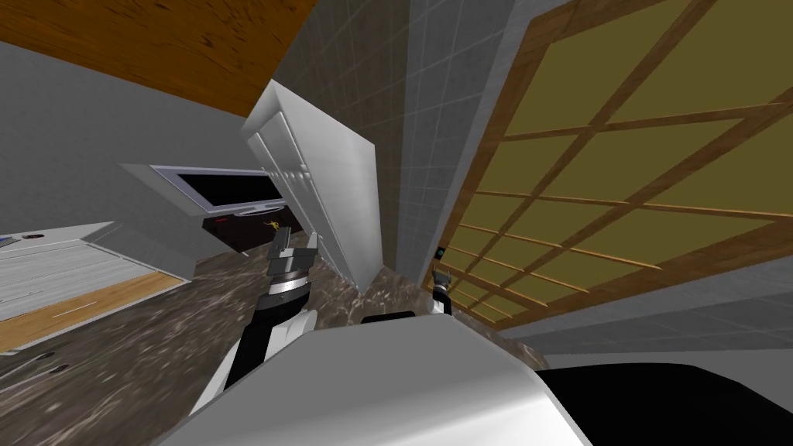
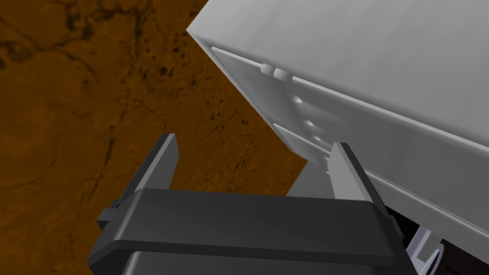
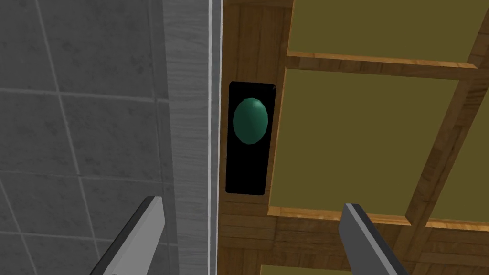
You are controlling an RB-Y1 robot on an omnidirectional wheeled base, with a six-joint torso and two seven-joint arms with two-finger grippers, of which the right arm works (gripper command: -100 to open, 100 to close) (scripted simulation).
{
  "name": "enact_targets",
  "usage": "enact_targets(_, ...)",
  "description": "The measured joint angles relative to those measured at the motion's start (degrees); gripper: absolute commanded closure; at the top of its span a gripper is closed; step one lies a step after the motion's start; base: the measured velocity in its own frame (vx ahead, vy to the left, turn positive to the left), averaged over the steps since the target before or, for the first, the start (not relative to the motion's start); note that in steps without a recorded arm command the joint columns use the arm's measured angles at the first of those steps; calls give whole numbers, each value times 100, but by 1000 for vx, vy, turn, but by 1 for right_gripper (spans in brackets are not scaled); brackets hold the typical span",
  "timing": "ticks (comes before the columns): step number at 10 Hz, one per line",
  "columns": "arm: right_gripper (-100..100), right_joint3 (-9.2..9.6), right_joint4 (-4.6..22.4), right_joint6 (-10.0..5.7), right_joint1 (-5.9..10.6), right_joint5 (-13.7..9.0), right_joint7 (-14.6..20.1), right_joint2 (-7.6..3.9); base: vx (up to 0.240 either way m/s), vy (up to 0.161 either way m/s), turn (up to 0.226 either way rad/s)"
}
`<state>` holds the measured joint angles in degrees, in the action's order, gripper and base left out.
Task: Pull the door open
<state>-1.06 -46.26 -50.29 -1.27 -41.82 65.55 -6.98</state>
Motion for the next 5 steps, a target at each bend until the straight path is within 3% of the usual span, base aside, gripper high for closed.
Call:
enact_targets(3,-100,11,240,-91,88,-102,187,6,103,-38,32)
enact_targets(5,-100,28,291,-102,36,-110,335,-127,175,7,17)
